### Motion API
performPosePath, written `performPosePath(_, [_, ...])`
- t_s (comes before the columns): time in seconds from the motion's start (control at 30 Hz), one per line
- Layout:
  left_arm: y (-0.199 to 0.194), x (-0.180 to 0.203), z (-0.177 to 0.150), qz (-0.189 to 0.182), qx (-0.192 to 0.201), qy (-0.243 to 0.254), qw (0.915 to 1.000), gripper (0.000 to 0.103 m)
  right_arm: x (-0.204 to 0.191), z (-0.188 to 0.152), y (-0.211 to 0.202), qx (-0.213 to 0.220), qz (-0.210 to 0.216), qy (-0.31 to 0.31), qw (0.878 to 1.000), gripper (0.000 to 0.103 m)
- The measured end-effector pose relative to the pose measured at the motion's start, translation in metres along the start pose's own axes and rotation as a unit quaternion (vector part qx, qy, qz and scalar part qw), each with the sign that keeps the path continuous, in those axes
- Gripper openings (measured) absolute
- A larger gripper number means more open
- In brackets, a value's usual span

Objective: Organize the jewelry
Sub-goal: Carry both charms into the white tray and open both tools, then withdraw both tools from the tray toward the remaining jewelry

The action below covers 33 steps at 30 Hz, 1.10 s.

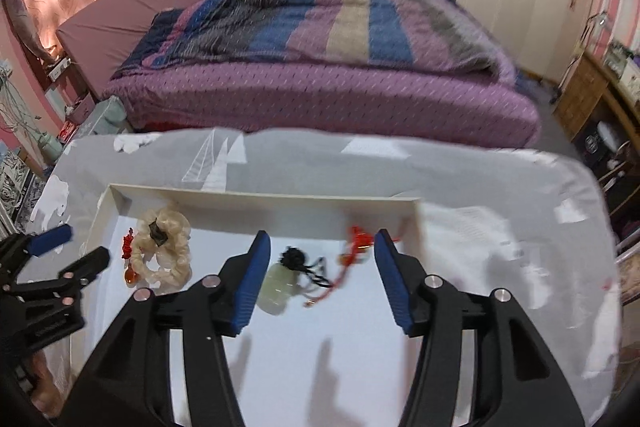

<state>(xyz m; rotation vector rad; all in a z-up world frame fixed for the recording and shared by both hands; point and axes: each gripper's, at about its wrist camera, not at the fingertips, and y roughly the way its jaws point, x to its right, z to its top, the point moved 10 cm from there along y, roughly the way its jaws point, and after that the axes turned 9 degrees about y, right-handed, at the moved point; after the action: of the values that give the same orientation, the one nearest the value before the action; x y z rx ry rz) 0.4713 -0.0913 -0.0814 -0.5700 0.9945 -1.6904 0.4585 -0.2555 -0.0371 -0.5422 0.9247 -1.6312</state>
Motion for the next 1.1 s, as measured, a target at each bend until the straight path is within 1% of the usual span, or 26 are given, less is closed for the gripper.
performPosePath(0.07, [-0.021, -0.001, -0.001, -0.004, 0.013, 0.001, 0.9999, 0.087, 0.01, 0.002, -0.019, 0.005, 0.003, 0.009, 1.0, 0.056])
performPosePath(0.1, [-0.03, -0.001, -0.002, -0.007, 0.019, 0.001, 0.9998, 0.089, 0.016, 0.002, -0.031, 0.008, 0.0, 0.013, 1.0, 0.059])
performPosePath(0.17, [-0.051, -0.003, -0.006, -0.009, 0.032, 0.002, 0.9994, 0.098, 0.028, 0.0, -0.051, 0.016, -0.005, 0.02, 1.0, 0.064])
performPosePath(0.2, [-0.06, -0.005, -0.009, -0.007, 0.039, 0.002, 0.9992, 0.099, 0.031, -0.002, -0.061, 0.019, -0.003, 0.023, 1.0, 0.066])
performPosePath(0.27, [-0.078, -0.007, -0.015, -0.007, 0.05, 0.007, 0.9987, 0.1, 0.037, -0.011, -0.083, 0.02, -0.002, 0.024, 1.0, 0.067])
performPosePath(0.3, [-0.084, -0.007, -0.019, -0.009, 0.05, 0.01, 0.9987, 0.1, 0.039, -0.015, -0.09, 0.018, -0.002, 0.024, 1.0, 0.069])
performPosePath(0.4, [-0.099, -0.009, -0.039, -0.013, 0.043, 0.009, 0.999, 0.1, 0.047, -0.035, -0.111, 0.01, -0.008, 0.031, 0.999, 0.079])
performPosePath(0.47, [-0.109, -0.011, -0.056, -0.013, 0.043, 0.008, 0.999, 0.1, 0.05, -0.05, -0.123, 0.004, -0.006, 0.032, 0.999, 0.08])
performPosePath(0.7, [-0.126, -0.012, -0.105, -0.018, 0.035, 0.005, 0.9992, 0.1, 0.056, -0.098, -0.143, -0.019, -0.02, 0.024, 0.999, 0.08])
performPosePath(0.83, [-0.133, -0.014, -0.137, -0.013, 0.027, -0.001, 0.9996, 0.1, 0.062, -0.124, -0.153, -0.022, -0.031, 0.02, 0.999, 0.08])
performPosePath(0.9, [-0.131, -0.015, -0.15, -0.023, 0.021, -0.011, 0.9994, 0.1, 0.066, -0.139, -0.158, -0.019, -0.041, 0.019, 0.999, 0.08])
performPosePath(0.97, [-0.128, -0.013, -0.164, -0.036, 0.009, -0.016, 0.9992, 0.1, 0.068, -0.155, -0.157, -0.027, -0.04, 0.013, 0.999, 0.08])
performPosePath(1.1, [-0.122, -0.008, -0.186, -0.04, -0.012, -0.014, 0.999, 0.1, 0.071, -0.181, -0.152, -0.048, -0.037, 0.01, 0.998, 0.08])
